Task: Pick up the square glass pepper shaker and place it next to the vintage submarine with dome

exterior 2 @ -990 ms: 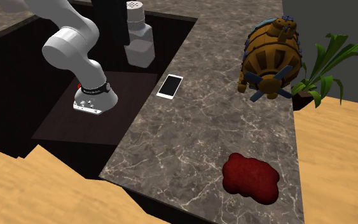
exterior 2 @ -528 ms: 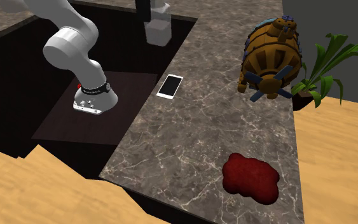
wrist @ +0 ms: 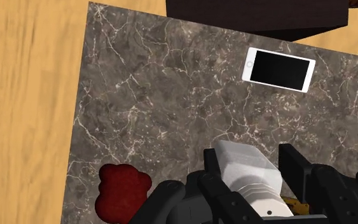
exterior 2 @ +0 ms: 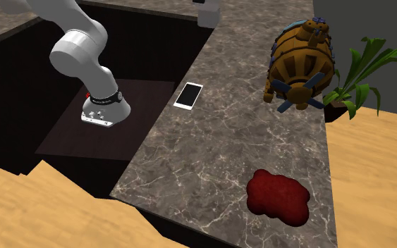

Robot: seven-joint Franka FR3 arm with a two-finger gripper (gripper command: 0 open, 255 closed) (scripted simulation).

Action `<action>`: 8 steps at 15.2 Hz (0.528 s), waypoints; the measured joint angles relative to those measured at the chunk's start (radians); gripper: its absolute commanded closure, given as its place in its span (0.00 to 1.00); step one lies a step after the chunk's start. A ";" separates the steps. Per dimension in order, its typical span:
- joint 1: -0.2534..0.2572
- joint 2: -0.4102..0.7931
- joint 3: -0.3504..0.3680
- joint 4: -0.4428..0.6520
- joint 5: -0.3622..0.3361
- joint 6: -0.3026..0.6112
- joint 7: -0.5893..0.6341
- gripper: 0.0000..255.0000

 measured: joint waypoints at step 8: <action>0.073 0.088 0.091 0.088 0.054 -0.006 0.176 1.00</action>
